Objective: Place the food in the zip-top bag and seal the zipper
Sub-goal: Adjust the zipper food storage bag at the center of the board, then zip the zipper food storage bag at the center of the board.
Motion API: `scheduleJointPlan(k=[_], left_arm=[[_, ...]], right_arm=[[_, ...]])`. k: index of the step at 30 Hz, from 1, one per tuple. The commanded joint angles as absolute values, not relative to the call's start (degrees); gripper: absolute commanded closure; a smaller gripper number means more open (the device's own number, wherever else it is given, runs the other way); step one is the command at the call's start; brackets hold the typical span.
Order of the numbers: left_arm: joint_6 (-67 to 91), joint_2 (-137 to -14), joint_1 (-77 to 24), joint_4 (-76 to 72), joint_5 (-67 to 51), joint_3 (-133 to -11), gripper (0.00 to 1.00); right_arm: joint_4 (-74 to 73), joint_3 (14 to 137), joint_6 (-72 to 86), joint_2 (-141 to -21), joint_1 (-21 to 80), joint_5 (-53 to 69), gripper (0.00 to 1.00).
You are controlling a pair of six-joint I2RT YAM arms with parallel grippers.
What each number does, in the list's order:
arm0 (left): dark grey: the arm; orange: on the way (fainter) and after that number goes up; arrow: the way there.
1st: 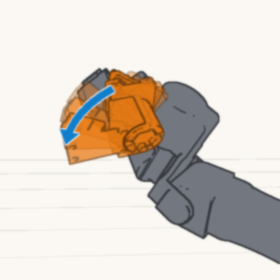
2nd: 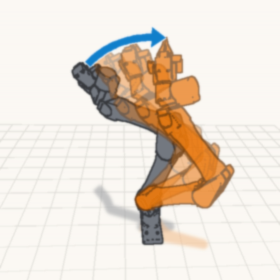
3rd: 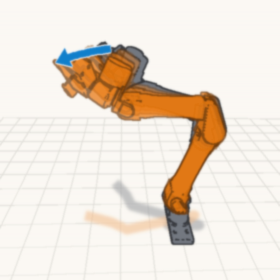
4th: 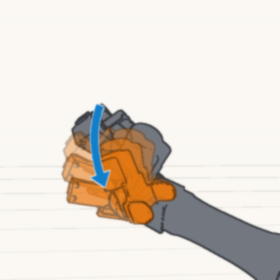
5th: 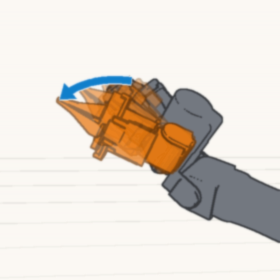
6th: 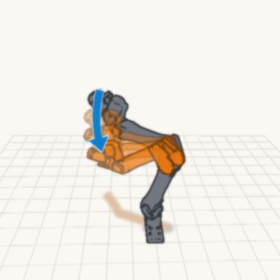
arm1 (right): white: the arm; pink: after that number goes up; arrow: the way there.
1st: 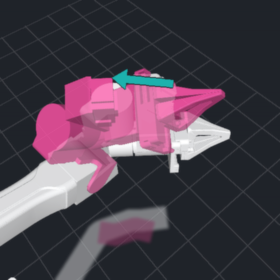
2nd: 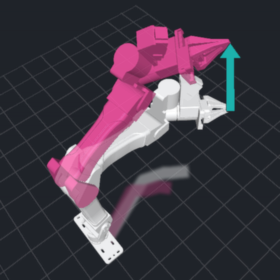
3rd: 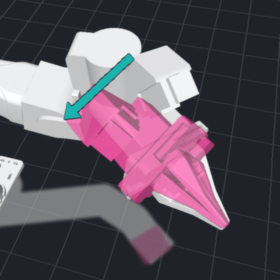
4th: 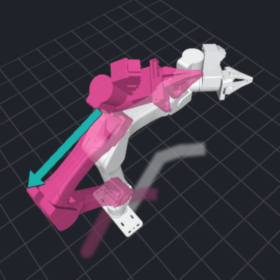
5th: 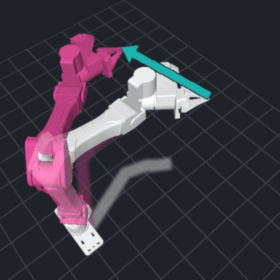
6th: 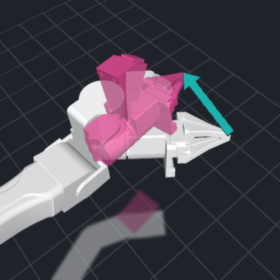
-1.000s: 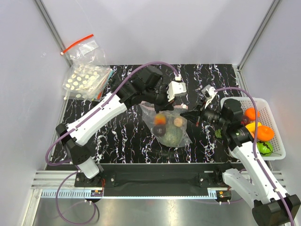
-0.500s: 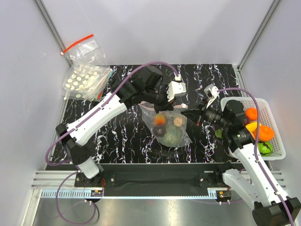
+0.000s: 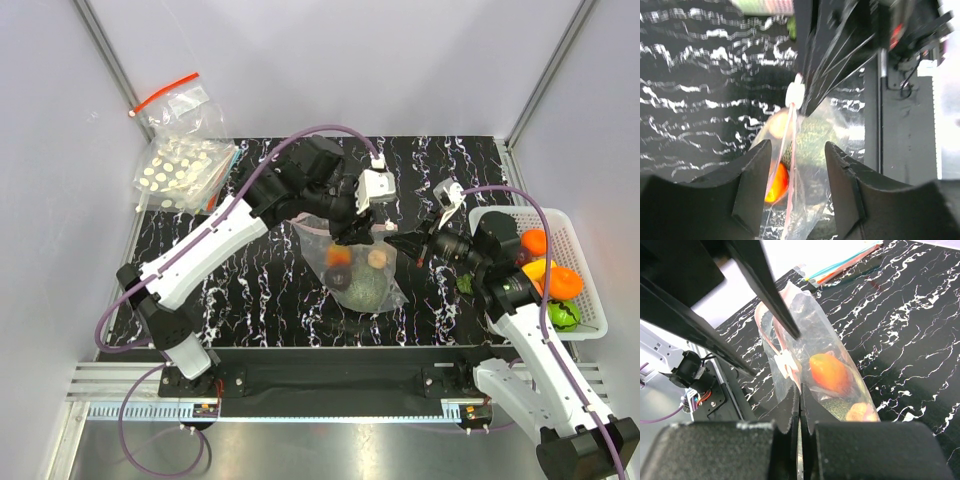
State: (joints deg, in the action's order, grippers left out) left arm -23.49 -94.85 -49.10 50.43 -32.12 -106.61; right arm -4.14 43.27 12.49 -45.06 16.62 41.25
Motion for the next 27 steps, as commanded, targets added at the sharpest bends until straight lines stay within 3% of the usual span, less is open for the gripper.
scheduleJointPlan(k=[1, 8, 17, 27], left_arm=[[-23.3, -93.5, -49.3, 49.3, -36.8, -113.3, 0.5], [-21.8, -100.5, -49.3, 56.1, -41.6, -124.4, 0.56], [-20.1, -103.3, -49.5, 56.8, -42.2, -125.9, 0.5], [-19.9, -105.1, -50.4, 57.1, -41.7, -127.0, 0.59]], right_arm=[[-1.8, 43.6, 11.4, -44.4, 17.1, 42.7, 1.0], [-1.1, 43.1, 9.9, -43.2, 17.1, 43.9, 1.0], [-1.0, 43.3, 9.0, -43.7, 17.7, 44.1, 1.0], [-1.1, 43.3, 8.9, -43.2, 17.9, 44.2, 1.0]])
